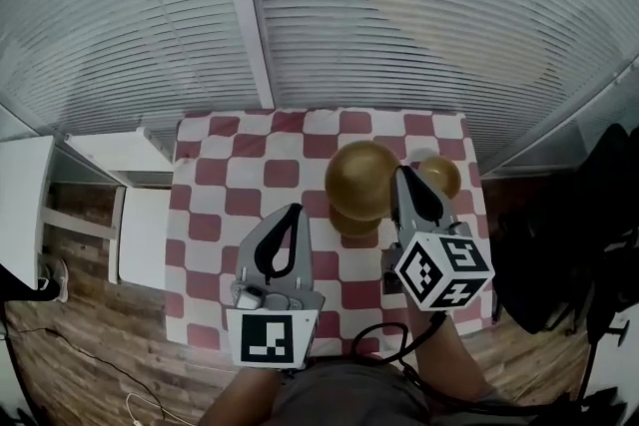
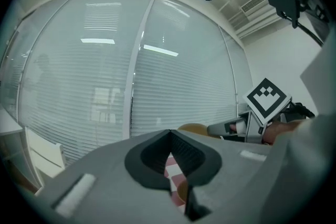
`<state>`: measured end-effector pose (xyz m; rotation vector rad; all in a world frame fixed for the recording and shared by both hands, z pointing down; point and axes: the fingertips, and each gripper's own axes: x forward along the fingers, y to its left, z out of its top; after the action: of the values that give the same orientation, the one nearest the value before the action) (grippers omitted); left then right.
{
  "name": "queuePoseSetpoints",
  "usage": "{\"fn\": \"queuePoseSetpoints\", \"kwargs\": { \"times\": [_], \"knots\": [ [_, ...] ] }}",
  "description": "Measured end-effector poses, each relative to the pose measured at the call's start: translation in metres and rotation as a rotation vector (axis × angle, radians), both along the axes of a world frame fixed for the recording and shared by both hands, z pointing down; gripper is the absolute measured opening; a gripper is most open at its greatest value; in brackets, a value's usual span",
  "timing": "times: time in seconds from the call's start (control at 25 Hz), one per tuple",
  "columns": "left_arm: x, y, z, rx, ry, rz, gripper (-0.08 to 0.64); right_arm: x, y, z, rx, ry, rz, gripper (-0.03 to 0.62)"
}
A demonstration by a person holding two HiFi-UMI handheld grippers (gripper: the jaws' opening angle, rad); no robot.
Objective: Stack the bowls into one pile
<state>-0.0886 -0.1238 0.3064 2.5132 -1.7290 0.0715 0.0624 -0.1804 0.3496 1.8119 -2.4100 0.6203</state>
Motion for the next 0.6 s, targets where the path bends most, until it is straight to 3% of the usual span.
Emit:
{"fn": "queuePoseSetpoints", "kwargs": {
  "times": [0.36, 0.6],
  "knots": [
    [0.021, 0.0, 0.024, -0.054, -0.02, 0.042, 0.0, 0.019, 0.011, 0.051, -0.097, -0.004, 0.033, 0.038],
    [0.015, -0.007, 0.06, -0.154, -0.041, 0.046, 0.0, 0.012, 0.015, 0.112, -0.211, 0.003, 0.04, 0.039]
  ]
}}
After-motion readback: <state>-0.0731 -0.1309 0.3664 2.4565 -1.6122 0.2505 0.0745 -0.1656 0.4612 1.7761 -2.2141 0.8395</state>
